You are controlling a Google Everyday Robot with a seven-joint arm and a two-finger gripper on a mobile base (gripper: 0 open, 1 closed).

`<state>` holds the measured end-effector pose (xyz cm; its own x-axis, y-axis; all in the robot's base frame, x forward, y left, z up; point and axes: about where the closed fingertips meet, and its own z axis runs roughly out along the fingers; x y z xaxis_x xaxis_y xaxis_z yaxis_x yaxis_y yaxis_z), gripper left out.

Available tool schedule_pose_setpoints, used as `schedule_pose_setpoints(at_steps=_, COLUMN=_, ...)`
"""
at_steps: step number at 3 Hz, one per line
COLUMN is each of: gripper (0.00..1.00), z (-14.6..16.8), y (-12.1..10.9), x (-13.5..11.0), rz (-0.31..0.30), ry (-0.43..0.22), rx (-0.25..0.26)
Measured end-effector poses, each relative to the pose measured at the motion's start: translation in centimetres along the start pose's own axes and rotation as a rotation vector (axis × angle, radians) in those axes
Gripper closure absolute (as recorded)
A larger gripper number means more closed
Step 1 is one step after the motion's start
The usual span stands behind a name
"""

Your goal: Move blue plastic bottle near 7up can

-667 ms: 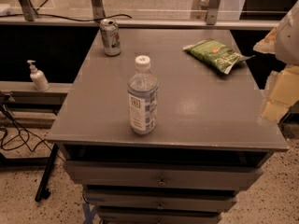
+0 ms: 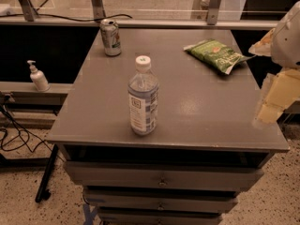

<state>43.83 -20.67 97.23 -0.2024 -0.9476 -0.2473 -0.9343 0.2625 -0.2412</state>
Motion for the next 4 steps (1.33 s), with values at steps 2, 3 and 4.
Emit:
schedule_pose_setpoints(at_steps=2, gripper=0.0, z=3.6, y=1.6, x=-2.8, rz=0.01, ry=-0.224, rx=-0.106)
schedule_pose_setpoints(at_steps=3, gripper=0.0, z=6.0, y=2.4, x=-4.8, rz=0.036, ry=-0.375, rx=-0.173)
schedule_pose_setpoints(at_steps=4, gripper=0.0, z=5.8, y=2.6, x=-5.6, rz=0.04, ry=-0.406, rx=-0.185)
